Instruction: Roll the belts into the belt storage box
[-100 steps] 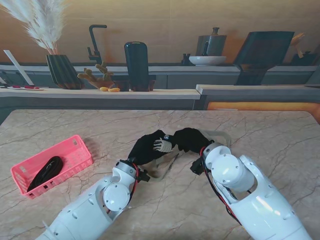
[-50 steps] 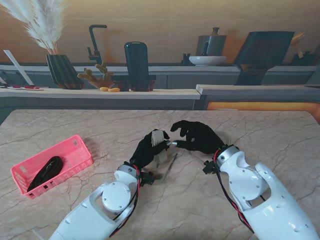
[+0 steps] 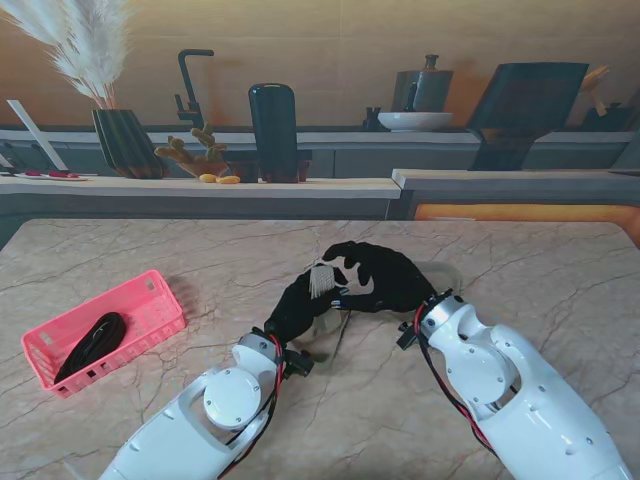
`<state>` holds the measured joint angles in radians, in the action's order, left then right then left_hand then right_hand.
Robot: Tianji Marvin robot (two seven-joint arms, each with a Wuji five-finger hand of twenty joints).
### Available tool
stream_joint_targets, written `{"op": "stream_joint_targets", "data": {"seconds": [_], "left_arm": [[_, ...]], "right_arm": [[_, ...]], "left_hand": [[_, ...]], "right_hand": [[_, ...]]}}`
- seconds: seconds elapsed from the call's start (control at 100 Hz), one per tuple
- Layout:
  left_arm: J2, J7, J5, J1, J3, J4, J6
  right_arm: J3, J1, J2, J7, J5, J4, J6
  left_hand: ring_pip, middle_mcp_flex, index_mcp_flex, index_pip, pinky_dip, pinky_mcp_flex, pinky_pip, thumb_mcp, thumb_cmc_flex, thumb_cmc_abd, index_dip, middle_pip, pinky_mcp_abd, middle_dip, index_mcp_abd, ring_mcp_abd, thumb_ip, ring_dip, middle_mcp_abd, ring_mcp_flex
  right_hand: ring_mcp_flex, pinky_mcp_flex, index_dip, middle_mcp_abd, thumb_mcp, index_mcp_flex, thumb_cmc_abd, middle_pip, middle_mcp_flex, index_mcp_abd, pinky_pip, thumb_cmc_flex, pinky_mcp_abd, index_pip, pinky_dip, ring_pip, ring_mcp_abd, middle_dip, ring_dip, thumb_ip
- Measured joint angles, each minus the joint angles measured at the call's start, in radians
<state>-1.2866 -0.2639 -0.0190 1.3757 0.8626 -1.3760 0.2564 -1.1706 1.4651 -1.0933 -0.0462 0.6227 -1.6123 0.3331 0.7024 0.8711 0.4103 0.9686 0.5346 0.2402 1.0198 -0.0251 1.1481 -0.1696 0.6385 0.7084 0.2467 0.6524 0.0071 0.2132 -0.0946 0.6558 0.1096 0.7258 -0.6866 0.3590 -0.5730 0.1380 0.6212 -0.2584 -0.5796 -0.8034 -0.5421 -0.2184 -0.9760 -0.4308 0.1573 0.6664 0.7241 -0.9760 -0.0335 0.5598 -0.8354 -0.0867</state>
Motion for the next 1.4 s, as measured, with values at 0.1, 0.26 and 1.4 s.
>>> {"op": "stream_joint_targets", "data": {"seconds": [0.1,0.26,1.4], "left_arm": [[0.001,0.004,0.003,0.000,-0.002,0.000,0.004],[0.004,0.008,0.010,0.000,-0.004,0.001,0.011],[0.029,0.064,-0.007,0.014,-0.003,-0.012,0.000]], "right_arm": [[0.025,-0.022,-0.002,0.008,-0.018,0.014,-0.003],[0.041,-0.045,-0.007,0.028,-0.049,0.033,-0.008],[0.123,-0.143,-0.003,0.079,-0.153,0.115,0.006]], "left_hand": [[0.001,0.000,0.000,0.000,0.001,0.000,0.000,-0.009,0.010,0.000,0.000,0.000,0.000,0.004,0.000,0.000,0.000,0.001,0.000,0.000],[0.001,0.000,0.000,0.000,0.009,0.000,0.000,-0.009,0.010,0.000,0.000,0.001,0.000,0.006,0.003,0.000,0.000,0.010,0.000,0.000],[-0.003,-0.011,0.011,0.006,0.014,-0.018,-0.036,0.050,-0.026,-0.004,0.004,0.011,0.000,0.137,0.021,0.000,0.002,0.025,-0.002,-0.002]], "right_hand": [[-0.017,0.012,0.011,-0.001,0.015,-0.076,0.000,-0.017,-0.022,0.051,0.000,-0.010,0.000,0.011,0.001,-0.012,0.002,0.002,0.000,0.000],[-0.037,0.014,0.013,0.002,0.208,-0.166,-0.010,-0.028,-0.048,0.058,0.000,-0.010,0.000,0.032,0.001,-0.014,0.004,0.025,0.000,0.000],[-0.140,0.025,0.289,0.028,0.235,-0.459,-0.067,0.092,-0.344,-0.082,0.000,-0.086,0.002,0.213,0.001,-0.027,-0.036,-0.028,0.000,-0.175]]}}
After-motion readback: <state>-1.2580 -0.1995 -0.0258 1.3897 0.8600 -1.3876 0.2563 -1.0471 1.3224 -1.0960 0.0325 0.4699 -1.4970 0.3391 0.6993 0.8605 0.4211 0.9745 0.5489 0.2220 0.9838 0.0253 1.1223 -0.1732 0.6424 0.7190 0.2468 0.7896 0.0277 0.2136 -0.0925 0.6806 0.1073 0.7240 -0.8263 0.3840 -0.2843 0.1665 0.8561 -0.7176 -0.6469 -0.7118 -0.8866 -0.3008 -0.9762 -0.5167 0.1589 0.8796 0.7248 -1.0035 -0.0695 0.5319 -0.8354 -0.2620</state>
